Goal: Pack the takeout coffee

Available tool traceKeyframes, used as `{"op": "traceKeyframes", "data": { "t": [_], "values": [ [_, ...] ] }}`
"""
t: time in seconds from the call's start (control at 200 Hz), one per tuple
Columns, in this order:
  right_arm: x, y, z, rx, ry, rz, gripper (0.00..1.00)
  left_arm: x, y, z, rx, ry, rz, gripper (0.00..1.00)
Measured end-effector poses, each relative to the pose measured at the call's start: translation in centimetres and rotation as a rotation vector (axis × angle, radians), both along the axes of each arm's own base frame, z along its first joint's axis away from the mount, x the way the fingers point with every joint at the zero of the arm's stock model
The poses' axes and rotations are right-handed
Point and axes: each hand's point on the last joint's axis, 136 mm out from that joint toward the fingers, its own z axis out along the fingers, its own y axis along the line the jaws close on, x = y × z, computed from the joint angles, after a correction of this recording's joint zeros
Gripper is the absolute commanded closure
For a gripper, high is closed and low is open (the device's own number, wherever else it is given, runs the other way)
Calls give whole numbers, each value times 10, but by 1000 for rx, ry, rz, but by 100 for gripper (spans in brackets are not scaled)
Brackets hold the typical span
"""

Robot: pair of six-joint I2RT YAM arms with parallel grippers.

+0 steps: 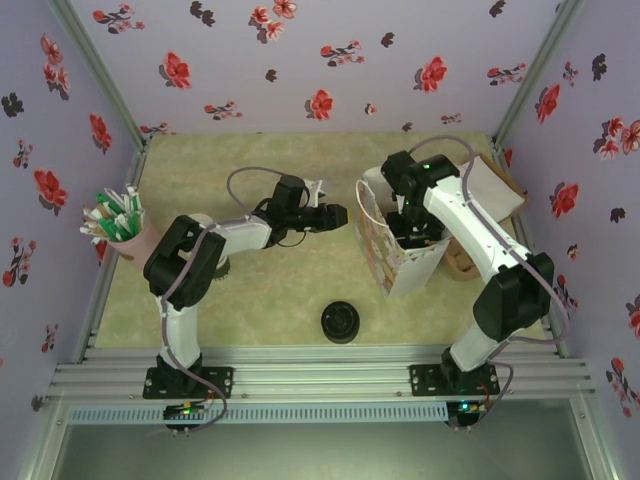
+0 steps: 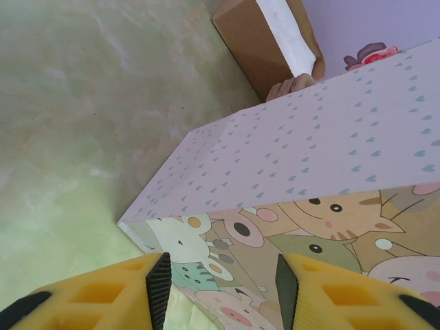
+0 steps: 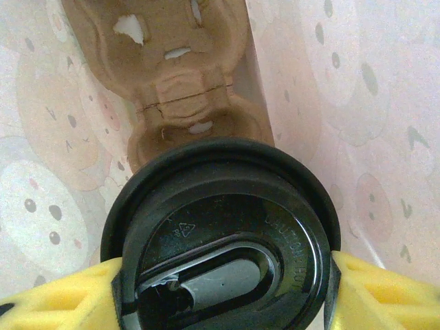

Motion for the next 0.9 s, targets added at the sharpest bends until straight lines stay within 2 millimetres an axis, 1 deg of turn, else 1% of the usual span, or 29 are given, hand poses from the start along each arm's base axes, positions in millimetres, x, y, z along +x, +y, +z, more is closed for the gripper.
{"op": "traceKeyframes", "data": {
  "t": [0.145,0.34,0.47,0.52,0.615,0.68,0.755,0.77,0.8,0.9],
  "values": [
    [1,1,-1,3,-5,1,36,0,0,0,0,0,0,53],
    [2,-1,-10,4,4,-5,36,0,0,1,-1,-1,0,52],
    [2,1,-17,15,8,-7,36,-2,1,-2,4,3,0,48],
    [2,2,-20,21,11,-9,36,-3,2,-3,8,5,0,44],
    [3,3,-25,28,12,-10,36,-3,4,-4,17,-3,2,30],
    [3,3,-28,32,11,-12,36,-5,6,-4,27,-10,4,23],
    [4,3,-30,34,12,-14,36,-6,9,-3,36,-14,10,18],
    [4,3,-30,34,12,-15,36,-6,10,-2,39,-15,13,13],
    [4,3,-30,36,11,-15,36,-7,11,-1,41,-18,16,10],
    [5,3,-31,39,9,-17,36,-7,14,3,48,-34,21,6]
  ]
}}
